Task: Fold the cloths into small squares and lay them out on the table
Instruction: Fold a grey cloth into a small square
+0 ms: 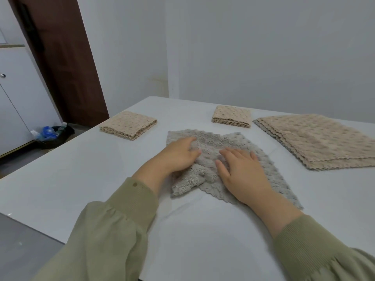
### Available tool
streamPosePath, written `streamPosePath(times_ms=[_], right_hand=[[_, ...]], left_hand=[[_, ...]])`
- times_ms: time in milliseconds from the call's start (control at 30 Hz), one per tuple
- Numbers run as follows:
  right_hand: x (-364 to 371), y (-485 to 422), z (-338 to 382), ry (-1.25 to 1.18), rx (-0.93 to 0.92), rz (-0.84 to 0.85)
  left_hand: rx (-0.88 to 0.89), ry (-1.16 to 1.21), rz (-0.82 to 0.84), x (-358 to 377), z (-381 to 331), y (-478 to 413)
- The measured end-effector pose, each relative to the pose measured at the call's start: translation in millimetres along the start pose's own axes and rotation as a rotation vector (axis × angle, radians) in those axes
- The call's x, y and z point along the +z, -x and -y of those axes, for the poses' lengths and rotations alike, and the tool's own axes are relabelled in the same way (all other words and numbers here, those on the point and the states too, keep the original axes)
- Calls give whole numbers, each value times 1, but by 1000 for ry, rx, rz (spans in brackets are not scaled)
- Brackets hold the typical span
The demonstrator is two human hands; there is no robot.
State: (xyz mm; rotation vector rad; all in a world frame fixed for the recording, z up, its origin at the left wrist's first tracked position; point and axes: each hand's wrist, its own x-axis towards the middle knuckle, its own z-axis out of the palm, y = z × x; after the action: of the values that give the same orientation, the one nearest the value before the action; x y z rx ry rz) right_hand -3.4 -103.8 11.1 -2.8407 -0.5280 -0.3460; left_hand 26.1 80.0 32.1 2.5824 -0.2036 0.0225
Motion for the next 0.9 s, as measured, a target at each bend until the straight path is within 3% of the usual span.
streamPosePath(times_ms=[100,200,300,567,733,900], right_hand=[[5,-1,-6,12,68,68],[4,-4,-9,-68,128,-67],[0,-11,-17,-65,210,-200],[-18,-13,-14,36,142,-121],[-24,-36,-21,52,205,-214],[-5,-65,-50,90,371,10]], left_hand=[[44,-242,179,11,-6,6],[15,-409,249,21,-10,11],[-7,-370,199,26,-14,13],[-11,-302,154,29,-17,11],[20,-382,209,31,-15,9],[50,-413,239,31,-14,8]])
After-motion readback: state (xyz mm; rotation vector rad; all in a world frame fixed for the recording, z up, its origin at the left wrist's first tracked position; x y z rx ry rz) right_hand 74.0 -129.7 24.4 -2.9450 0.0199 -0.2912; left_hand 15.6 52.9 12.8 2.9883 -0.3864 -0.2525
